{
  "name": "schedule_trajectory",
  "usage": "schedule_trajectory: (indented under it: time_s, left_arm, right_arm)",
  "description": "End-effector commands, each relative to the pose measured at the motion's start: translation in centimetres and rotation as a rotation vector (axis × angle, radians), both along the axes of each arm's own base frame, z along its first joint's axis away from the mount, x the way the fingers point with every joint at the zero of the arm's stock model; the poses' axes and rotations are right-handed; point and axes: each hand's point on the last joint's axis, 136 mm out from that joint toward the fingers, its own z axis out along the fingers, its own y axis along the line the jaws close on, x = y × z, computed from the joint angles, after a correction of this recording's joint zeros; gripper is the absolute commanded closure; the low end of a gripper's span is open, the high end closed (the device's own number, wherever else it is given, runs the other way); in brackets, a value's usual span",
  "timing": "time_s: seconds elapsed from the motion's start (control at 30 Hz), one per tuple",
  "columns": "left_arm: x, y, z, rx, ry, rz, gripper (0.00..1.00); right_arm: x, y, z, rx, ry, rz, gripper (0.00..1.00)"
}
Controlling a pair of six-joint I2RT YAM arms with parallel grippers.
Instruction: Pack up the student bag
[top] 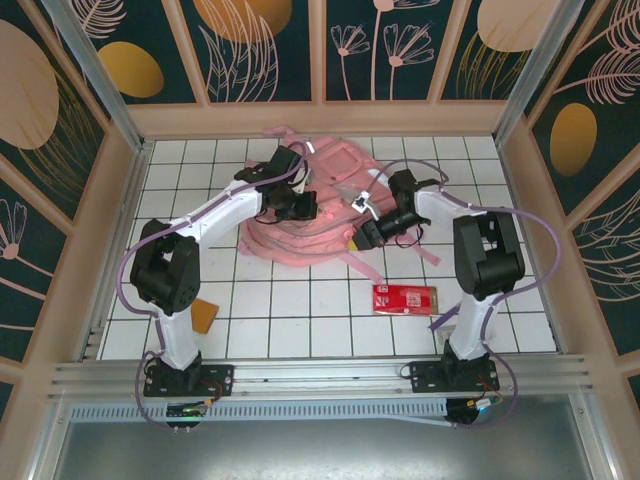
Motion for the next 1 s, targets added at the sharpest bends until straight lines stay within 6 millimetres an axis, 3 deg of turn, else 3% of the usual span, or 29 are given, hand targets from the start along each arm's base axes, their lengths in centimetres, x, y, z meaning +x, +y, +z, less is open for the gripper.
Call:
schedule_trajectory:
  time_s: [0.0,0.1,0.17,0.23,0.33,0.47,0.57,0.63,0.77,0.97]
  left_arm:
    - [1.8,0.0,2.1,-0.06,-0.058,0.073,1.0]
    - [2.0,-0.1,2.2,-0.068,-0.059,0.085,1.0]
    - [2.1,-0.4,2.4,-0.086,-0.059,0.086,1.0]
    - [2.2,-0.4,2.5,-0.092,-0.059,0.095,1.0]
    - [2.2,-0.5,2.8,-0.112,-0.054,0.118,1.0]
    - [2.1,-0.9,3.1,-0.147,-0.034,0.127,1.0]
    - [1.9,-1.2,3.2,-0.173,-0.021,0.125,1.0]
    - [1.9,-1.4,3.1,-0.181,-0.014,0.12,1.0]
    - [1.8,-1.5,3.0,-0.186,-0.005,0.125,1.0]
    - [1.7,-1.8,2.9,-0.205,0.007,0.125,1.0]
  right_arm:
    - [0.7,0.9,2.9,0.083,-0.062,-0.036,0.82]
    - [1.5,0.7,3.1,0.067,-0.119,-0.076,0.95]
    - [2.4,0.4,3.3,0.045,-0.186,-0.119,0.95]
    - [4.0,-0.6,3.4,-0.002,-0.262,-0.23,0.82]
    - [7.8,-3.2,4.9,-0.04,-0.345,-0.588,0.67]
    - [8.9,-5.1,6.9,0.042,-0.236,-0.879,0.61]
    - [7.5,-3.4,7.0,0.119,-0.184,-0.829,0.59]
    - [7.0,-2.6,5.9,0.096,-0.183,-0.788,0.58]
    - [7.2,-2.1,3.7,0.036,-0.132,-0.746,0.55]
    - [8.5,-2.4,0.8,-0.11,-0.199,-0.668,0.54]
